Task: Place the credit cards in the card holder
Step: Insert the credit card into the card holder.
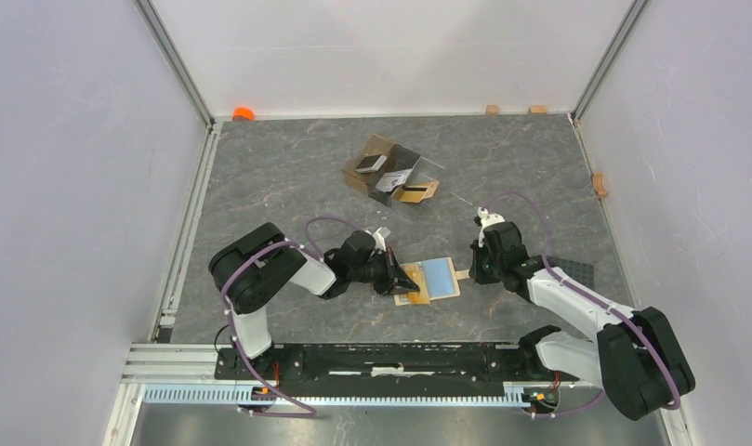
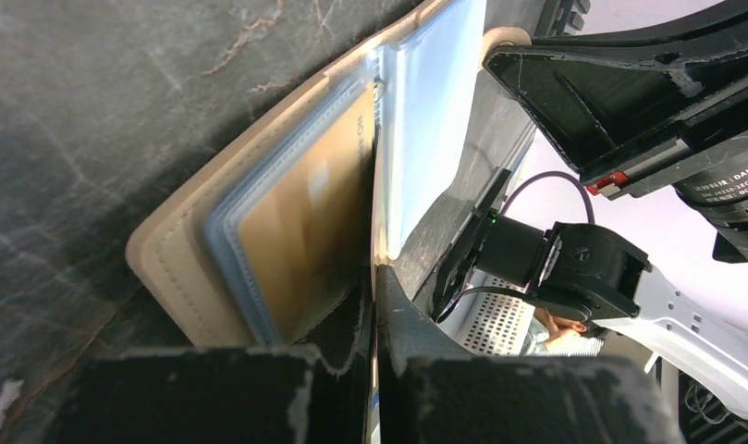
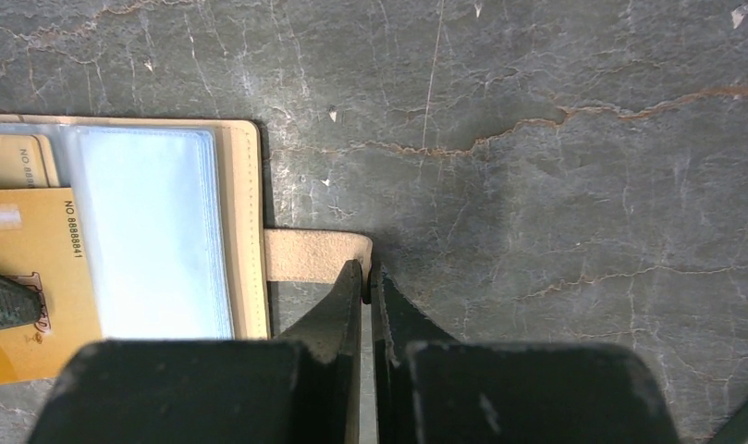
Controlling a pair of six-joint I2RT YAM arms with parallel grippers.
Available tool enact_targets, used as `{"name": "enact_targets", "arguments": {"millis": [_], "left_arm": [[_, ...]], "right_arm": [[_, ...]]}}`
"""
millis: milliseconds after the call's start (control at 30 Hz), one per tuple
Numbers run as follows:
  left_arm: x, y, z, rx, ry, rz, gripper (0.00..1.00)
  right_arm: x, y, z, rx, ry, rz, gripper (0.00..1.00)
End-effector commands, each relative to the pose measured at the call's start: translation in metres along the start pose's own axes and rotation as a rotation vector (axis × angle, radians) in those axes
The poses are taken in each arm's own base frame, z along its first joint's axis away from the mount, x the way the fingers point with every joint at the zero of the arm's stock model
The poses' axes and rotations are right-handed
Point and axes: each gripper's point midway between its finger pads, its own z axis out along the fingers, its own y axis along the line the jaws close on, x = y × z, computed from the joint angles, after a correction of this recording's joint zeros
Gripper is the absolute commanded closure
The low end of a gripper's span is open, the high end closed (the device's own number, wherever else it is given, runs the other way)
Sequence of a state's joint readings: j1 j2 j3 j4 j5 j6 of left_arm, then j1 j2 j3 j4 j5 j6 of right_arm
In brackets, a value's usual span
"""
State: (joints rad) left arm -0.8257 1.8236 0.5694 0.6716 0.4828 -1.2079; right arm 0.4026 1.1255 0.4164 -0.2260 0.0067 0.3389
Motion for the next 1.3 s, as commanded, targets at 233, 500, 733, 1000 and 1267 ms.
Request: {"name": "enact_targets", "arguments": {"millis": [233,500,733,1000,1267], "left_arm": [[-0.007,-0.014,0.009,0.063,0.006,0.036,0.98],[-0.009,-0.026,0.002,0.087,-0.003,0.064,0.98],[-0.01,-0.035,-0.006,0.085,-0.014,0.079,0.98],[-0.007,-0.031,-0.003,0.069,0.005,0.081,0.98],[-0.006,-0.025,0.005,0.07,0.03,0.077,0.98]], "right_arm": [[0.0,-0.006,0.002,0.025,0.0,-0.009,0.99],[-0.001,-0.006,0.001,0.03,0.0,-0.013,1.0],[0.0,-0.007,0.001,0.029,0.006,-0.013,1.0],[0.0,-0.006,0.002,0.026,0.008,-0.011,1.0],[0.001,-0.006,0.002,0.028,0.015,-0.013,1.0]]}}
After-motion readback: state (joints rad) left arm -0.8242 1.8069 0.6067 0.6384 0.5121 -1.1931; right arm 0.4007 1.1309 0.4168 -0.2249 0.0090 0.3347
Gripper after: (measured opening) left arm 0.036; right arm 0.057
